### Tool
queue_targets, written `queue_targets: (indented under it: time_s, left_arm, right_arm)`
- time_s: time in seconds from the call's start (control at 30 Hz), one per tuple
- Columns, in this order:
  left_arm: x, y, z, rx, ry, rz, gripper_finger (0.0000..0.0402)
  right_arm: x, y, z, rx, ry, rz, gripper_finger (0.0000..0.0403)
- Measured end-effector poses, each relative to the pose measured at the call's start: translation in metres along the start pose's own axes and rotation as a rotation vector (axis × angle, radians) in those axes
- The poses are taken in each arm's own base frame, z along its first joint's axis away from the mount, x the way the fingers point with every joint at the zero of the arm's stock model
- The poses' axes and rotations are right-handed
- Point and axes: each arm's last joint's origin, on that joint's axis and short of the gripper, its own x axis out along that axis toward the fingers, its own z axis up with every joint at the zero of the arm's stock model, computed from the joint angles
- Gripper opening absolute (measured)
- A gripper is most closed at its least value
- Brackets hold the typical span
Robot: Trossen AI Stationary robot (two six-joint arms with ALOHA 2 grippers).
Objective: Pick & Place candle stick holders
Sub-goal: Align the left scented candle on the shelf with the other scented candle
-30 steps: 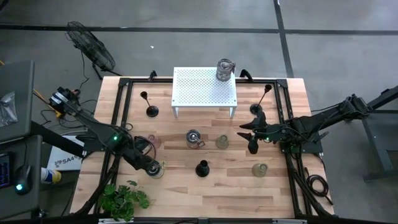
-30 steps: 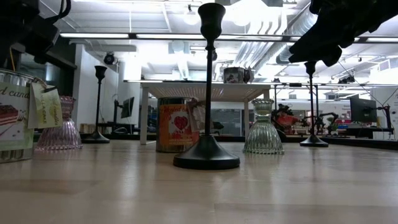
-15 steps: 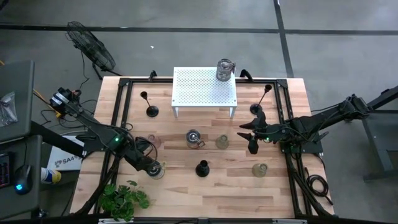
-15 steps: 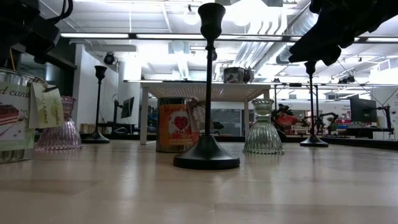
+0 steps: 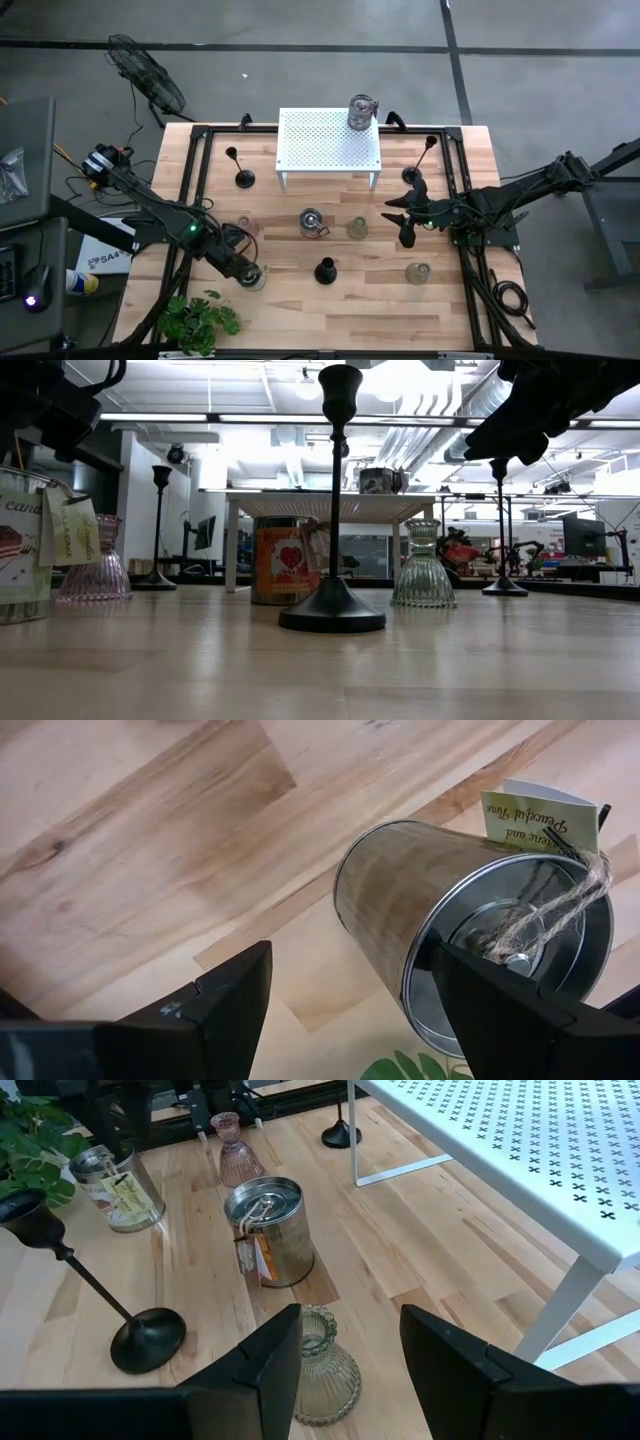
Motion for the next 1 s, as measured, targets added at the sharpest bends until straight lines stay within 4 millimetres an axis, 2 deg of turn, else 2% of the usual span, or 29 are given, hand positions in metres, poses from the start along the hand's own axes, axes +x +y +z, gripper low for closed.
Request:
queue_targets:
  time_s: [0.27,0.63,1.0]
  left_arm:
    - [0.0011,0.0001,0.0000,0.019,-0.001,0.009,0.0260]
    - [0.0013,-0.0040,-0.0002,0.020,-0.005,-0.032,0.0140]
    - [0.0012,-0.0049,-0.0003,0.020,-0.003,-0.041,0.0083]
  right_arm:
    - [0.0000,0.0000,0.0000,0.000,0.000,0.000,0.0162]
    - [0.0000,0.0001,0.0000,0.001,0.001,0.003,0.0162]
    - [0.0000,0.0001,0.0000,0.000,0.001,0.004,0.0162]
